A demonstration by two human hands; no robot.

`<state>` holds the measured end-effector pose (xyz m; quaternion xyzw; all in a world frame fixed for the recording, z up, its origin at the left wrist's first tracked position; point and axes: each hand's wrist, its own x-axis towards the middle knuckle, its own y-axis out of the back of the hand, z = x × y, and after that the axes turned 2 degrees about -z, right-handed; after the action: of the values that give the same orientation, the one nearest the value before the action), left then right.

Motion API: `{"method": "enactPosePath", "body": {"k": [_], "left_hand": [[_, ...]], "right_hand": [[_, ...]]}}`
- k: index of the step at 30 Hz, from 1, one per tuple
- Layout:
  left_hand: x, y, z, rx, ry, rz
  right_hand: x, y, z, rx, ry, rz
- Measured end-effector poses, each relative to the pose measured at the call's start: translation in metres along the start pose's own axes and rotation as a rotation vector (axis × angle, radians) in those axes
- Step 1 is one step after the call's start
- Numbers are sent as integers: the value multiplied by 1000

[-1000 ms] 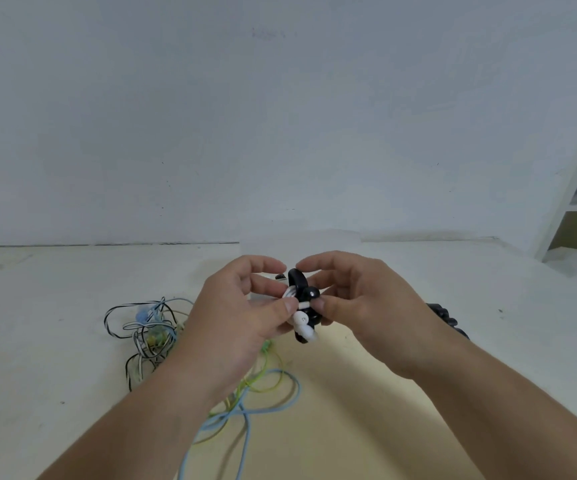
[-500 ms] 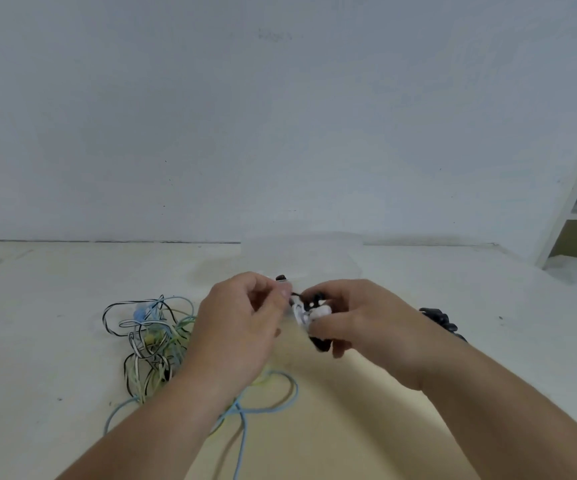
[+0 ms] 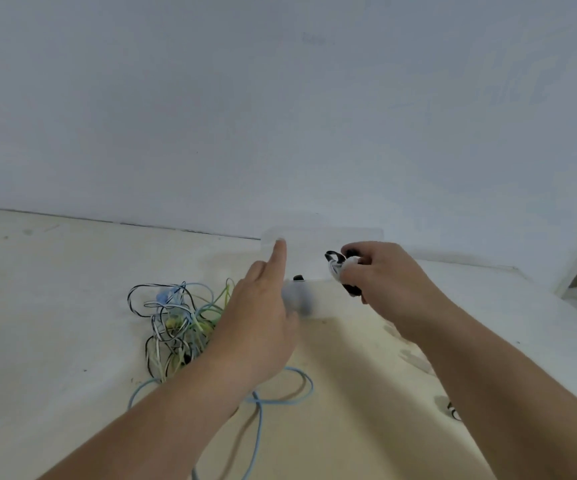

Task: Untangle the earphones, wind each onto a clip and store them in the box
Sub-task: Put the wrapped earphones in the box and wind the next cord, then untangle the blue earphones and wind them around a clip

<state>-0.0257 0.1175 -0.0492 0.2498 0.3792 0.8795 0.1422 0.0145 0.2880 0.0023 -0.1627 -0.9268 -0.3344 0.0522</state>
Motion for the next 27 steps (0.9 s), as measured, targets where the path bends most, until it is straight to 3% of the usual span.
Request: {"method": "enactPosePath", "body": {"k": [7,13,16,24,27], "left_hand": [[-3,6,2,-84,2,-13],[-2,6,1,-73,10,-2],[-3,6,1,-26,-13,8],[-3,6,2,-21,-65,31],[-4,7,1,-46,-71,51]], "right_hand": [[49,-15,-5,-241,-44,19],[62,-32,-17,-664,-208,-186],[64,-30,-25,-807,-178,-255],[63,-25,-25,-977,-166,-283],[61,-24,-28,-853,-171,-334]]}}
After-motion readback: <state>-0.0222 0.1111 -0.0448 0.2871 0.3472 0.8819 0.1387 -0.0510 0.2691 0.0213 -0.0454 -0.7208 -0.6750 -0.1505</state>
